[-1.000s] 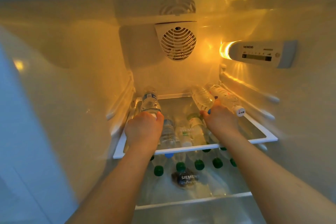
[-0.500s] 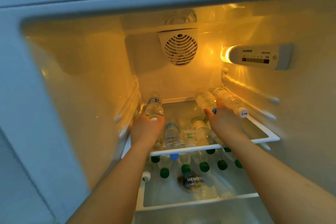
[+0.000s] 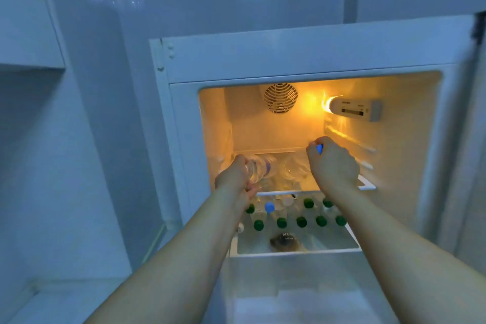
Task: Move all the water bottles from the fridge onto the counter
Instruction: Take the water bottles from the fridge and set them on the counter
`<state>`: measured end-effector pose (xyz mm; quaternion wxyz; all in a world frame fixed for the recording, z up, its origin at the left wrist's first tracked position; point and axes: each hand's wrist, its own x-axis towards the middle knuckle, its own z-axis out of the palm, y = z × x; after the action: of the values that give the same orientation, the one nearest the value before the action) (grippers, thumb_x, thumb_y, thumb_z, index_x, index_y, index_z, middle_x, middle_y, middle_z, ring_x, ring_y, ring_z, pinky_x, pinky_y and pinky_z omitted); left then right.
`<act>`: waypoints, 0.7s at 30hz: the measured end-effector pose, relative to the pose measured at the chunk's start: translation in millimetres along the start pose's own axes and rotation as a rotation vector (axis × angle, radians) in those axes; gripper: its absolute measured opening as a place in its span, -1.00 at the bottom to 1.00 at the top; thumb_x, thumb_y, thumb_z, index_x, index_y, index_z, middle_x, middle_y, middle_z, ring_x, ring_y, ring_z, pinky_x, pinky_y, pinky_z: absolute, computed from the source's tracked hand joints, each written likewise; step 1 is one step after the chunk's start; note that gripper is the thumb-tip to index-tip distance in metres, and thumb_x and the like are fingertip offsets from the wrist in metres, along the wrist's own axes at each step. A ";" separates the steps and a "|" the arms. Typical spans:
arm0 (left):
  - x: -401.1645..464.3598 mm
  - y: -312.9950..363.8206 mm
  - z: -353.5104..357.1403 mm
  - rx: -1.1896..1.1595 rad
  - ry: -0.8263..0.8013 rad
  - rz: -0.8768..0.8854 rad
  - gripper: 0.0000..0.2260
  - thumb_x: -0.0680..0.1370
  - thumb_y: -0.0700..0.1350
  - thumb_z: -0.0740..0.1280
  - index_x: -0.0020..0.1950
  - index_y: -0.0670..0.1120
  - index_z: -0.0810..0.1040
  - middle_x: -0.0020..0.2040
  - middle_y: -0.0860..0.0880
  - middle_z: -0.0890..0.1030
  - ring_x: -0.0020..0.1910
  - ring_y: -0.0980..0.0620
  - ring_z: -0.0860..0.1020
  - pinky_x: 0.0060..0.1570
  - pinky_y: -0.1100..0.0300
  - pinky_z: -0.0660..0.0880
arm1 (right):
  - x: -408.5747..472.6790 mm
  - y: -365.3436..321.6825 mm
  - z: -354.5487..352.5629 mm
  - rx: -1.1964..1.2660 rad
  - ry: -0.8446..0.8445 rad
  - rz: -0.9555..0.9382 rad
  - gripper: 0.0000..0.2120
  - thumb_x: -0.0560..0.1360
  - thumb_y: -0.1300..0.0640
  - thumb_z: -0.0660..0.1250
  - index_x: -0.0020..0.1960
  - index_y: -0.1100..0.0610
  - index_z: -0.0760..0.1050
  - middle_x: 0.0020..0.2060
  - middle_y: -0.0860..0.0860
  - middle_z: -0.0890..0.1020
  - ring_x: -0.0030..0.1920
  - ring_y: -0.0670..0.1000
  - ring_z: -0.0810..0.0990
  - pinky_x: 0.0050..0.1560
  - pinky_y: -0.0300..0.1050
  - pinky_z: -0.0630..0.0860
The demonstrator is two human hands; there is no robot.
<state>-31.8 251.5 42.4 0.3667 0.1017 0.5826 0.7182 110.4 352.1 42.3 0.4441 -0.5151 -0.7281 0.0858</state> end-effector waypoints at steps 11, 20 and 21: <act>-122.6 52.4 -111.6 0.709 0.055 0.390 -0.59 0.30 0.12 0.35 -0.11 -0.21 0.56 -0.34 -0.21 0.57 -0.44 -0.18 0.57 -0.16 -0.15 0.64 | -76.9 -83.4 -105.5 -0.302 0.002 -0.287 -0.75 0.56 0.02 0.11 -0.06 0.15 0.48 -0.24 0.10 0.51 -0.22 0.19 0.46 -0.25 -0.10 0.28; -208.6 23.0 -208.1 1.360 0.095 0.443 -0.73 0.42 0.08 0.31 -0.27 -0.13 0.55 -0.31 -0.08 0.61 -0.48 -0.09 0.62 -0.47 0.27 0.42 | -181.9 -128.8 -112.2 -0.279 -0.322 -0.416 -0.76 0.46 -0.05 0.25 -0.23 0.11 0.42 -0.30 0.04 0.50 -0.21 0.15 0.49 -0.26 -0.12 0.31; -212.5 14.2 -221.2 1.370 0.102 0.426 -0.72 0.42 0.10 0.32 -0.24 -0.12 0.57 -0.28 -0.08 0.62 -0.46 -0.08 0.63 -0.43 0.24 0.47 | -196.4 -128.4 -107.3 -0.255 -0.359 -0.427 -0.75 0.45 -0.06 0.26 -0.22 0.13 0.45 -0.32 0.04 0.51 -0.23 0.14 0.50 -0.29 -0.12 0.32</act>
<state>-13.5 -55.0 48.7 0.0447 0.3865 0.8863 0.2511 117.4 95.8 70.8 0.2481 -0.3787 -0.8916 -0.0117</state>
